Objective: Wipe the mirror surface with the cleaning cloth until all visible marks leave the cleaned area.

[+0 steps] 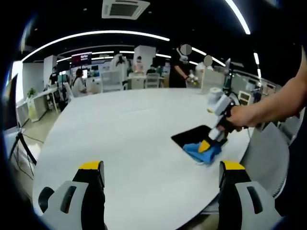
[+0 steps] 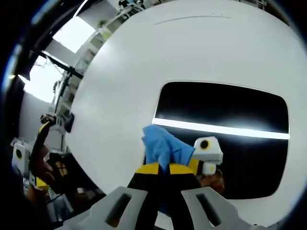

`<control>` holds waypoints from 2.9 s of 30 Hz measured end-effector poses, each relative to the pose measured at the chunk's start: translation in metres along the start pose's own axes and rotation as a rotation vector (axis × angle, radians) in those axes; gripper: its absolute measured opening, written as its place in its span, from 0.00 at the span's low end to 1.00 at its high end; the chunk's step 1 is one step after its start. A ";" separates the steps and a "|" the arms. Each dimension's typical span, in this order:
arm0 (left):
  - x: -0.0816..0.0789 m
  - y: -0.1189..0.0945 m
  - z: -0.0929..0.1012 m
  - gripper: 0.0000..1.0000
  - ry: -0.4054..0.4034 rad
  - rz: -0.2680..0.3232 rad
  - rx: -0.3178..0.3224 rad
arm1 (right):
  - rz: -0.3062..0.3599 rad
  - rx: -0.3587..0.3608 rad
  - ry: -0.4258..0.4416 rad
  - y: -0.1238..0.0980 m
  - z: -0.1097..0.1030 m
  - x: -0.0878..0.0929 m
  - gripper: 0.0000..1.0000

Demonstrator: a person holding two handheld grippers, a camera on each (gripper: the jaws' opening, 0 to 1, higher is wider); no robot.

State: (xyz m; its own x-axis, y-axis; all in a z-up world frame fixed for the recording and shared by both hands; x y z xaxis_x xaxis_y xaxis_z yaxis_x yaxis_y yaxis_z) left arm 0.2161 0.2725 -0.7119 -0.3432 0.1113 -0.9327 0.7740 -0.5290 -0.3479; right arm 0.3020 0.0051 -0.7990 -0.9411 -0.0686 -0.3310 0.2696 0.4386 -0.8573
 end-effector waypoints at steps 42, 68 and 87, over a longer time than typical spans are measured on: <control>-0.014 0.012 0.034 1.00 -0.025 -0.004 -0.058 | 0.020 -0.067 -0.031 0.021 0.012 -0.054 0.00; -0.022 0.005 -0.032 1.00 0.011 0.007 0.062 | 0.077 0.006 0.069 0.023 0.010 -0.058 0.00; -0.015 0.008 -0.032 1.00 -0.009 0.011 0.022 | 0.109 -0.011 0.066 0.028 0.018 -0.086 0.00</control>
State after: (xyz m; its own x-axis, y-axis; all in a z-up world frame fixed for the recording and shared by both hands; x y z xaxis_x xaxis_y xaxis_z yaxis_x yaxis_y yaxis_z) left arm 0.2445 0.2932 -0.7034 -0.3393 0.0976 -0.9356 0.7662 -0.5484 -0.3351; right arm 0.3939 0.0067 -0.8018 -0.9177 0.0392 -0.3953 0.3695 0.4497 -0.8132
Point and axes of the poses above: the point that each gripper's makers call its tool centre point, and the gripper's own axes: y roughly forward along the fingers, z roughly to its right, x roughly out of its underside, the point moved 8 cm from there along -y, roughly backward along the fingers, and after that the axes turned 5 degrees about z, right-handed, at the moved point
